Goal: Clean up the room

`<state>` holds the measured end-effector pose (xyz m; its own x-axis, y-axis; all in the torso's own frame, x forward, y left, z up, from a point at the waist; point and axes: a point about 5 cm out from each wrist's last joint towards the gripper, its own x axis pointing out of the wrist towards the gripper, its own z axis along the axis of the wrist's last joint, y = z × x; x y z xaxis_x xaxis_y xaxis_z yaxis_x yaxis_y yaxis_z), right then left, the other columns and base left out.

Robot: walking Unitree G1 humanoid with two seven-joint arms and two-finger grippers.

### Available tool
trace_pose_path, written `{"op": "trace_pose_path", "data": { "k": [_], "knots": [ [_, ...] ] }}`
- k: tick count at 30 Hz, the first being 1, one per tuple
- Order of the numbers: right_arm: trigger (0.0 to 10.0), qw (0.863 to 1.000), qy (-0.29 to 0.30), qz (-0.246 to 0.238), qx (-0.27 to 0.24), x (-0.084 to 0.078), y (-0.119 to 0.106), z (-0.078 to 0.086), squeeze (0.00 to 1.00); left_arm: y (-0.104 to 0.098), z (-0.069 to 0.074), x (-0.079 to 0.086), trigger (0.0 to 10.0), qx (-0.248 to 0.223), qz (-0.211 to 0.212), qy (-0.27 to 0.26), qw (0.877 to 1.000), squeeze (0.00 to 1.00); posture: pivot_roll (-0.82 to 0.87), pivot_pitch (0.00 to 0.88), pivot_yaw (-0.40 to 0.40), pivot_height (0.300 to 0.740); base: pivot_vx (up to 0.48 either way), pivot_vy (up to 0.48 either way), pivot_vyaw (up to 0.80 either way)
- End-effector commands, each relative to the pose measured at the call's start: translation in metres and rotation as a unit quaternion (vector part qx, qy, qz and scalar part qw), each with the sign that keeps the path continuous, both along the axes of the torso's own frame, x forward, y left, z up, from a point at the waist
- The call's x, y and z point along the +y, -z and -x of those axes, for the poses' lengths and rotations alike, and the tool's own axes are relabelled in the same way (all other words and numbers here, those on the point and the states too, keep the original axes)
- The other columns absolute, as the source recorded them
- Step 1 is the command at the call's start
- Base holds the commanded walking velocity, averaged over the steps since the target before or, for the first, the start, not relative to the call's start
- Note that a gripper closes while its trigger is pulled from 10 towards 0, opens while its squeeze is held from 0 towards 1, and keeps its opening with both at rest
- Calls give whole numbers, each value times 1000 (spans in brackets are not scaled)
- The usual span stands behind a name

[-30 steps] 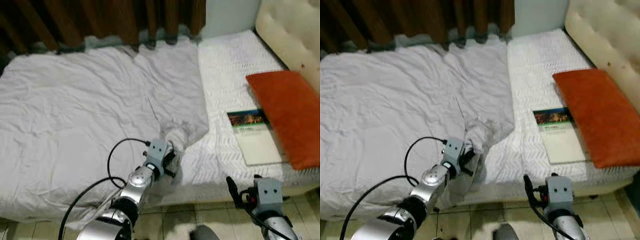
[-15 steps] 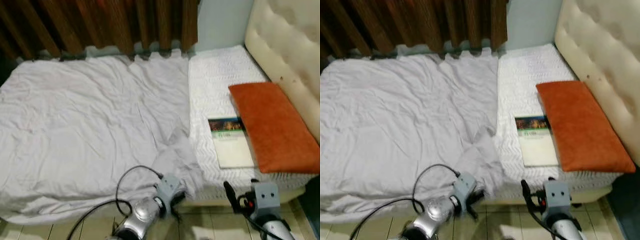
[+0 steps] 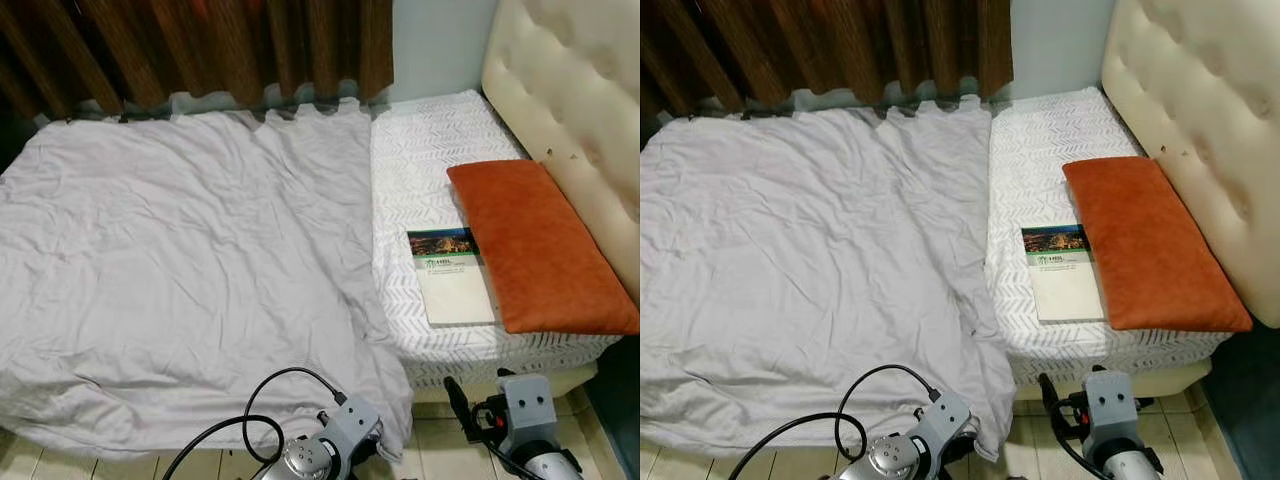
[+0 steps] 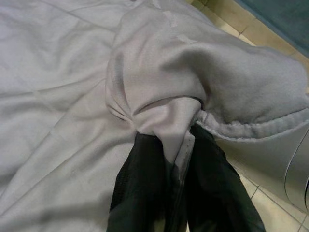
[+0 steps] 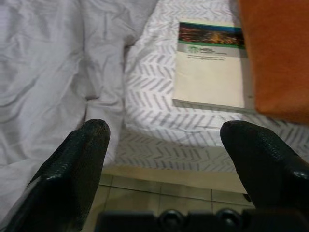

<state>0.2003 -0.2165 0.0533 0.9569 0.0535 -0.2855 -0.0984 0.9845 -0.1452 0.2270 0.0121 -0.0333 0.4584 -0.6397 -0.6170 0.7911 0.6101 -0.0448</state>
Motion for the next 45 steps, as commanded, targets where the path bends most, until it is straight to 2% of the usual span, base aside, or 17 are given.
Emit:
{"op": "trace_pose_path", "data": {
  "k": [1, 6, 8, 12, 18, 23, 27, 28, 31, 37, 38, 39, 40, 41, 42, 43, 45],
  "knots": [
    [10000, 1000, -10, 1, 3, 3, -1, 3, 0, -1, 24, -38, 10000, 29, 30, 42, 998, 0, -365, 221, 63, 740, 0, 0, 0],
    [10000, 1000, -12, 3, 8, 1, -1, 8, 0, -3, 44, -56, 10000, 67, 81, 105, 989, 0, -375, 226, 61, 740, 0, 0, 0],
    [10000, 1000, -10, 4, 12, 0, 1, 10, 0, -1, 54, -58, 10000, 29, 42, 191, 980, 0, -375, 230, 58, 740, 0, 0, 0],
    [10000, 1000, -13, 4, 16, 1, 2, 12, 0, 3, 58, -58, 10000, -8, -3, 240, 971, 0, -372, 233, 57, 740, 0, 0, 0],
    [10000, 1000, -15, 4, 17, 2, 2, 11, 0, -2, 61, -67, 10000, -29, -15, 282, 959, 0, -369, 241, 53, 740, 0, 0, 0],
    [10000, 999, -23, 3, 26, 4, 4, 13, 0, -2, 73, -73, 10000, -68, -39, 378, 922, 0, -362, 250, 49, 740, 0, 0, 0],
    [10000, 999, -25, 3, 26, 4, 4, 13, 0, -5, 76, -78, 10000, -73, -30, 394, 916, 0, -362, 250, 49, 740, 0, 0, 0],
    [10000, 999, -26, 3, 26, 5, 4, 12, 0, -8, 77, -82, 10000, -81, -25, 400, 912, 1000, -357, 243, 49, 740, 0, 0, 0],
    [10000, 999, -26, 2, 24, 6, 4, 10, 0, -10, 72, -82, 10000, -97, -30, 405, 909, 1000, -356, 239, 47, 740, 0, 0, 0],
    [10000, 999, -27, 1, 22, 6, 3, 8, 0, -17, 48, -73, 10000, -133, -34, 373, 918, 1000, -344, 226, 47, 740, 0, 0, 0],
    [10000, 999, -26, 0, 20, 6, 4, 7, 0, -24, 30, -64, 10000, -142, -15, 310, 940, 1000, -335, 220, 48, 740, 0, 0, 0],
    [10000, 999, -26, 0, 20, 6, 4, 7, 0, -24, 30, -64, 10000, -142, -15, 310, 940, 1000, -335, 220, 48, 740, 0, 0, 0],
    [10000, 999, -26, -1, 20, 6, 4, 6, 0, -27, 18, -55, 10000, -143, 0, 270, 952, 1000, -332, 214, 50, 740, 0, 0, 0],
    [10000, 1000, -25, -4, 17, 6, 5, 3, 0, -34, -4, -39, 10000, -134, 39, 168, 976, 1000, -320, 203, 52, 740, 0, 0, 0],
    [10000, 1000, -25, -4, 17, 6, 5, 3, 0, -34, -4, -39, 10000, -134, 39, 168, 976, 1000, -320, 203, 52, 740, 0, 0, 0],
    [10000, 1000, -24, -7, 14, 7, 5, 0, 0, -41, -24, -21, 10000, -123, 79, 61, 987, 1000, -302, 181, 54, 740, 0, 0, 0],
    [10000, 1000, -25, -11, 11, 9, 7, -5, 0, -45, -42, 1, 10000, -118, 103, -35, 987, 1000, -286, 162, 57, 740, 0, 0, 0]
  ]
}}
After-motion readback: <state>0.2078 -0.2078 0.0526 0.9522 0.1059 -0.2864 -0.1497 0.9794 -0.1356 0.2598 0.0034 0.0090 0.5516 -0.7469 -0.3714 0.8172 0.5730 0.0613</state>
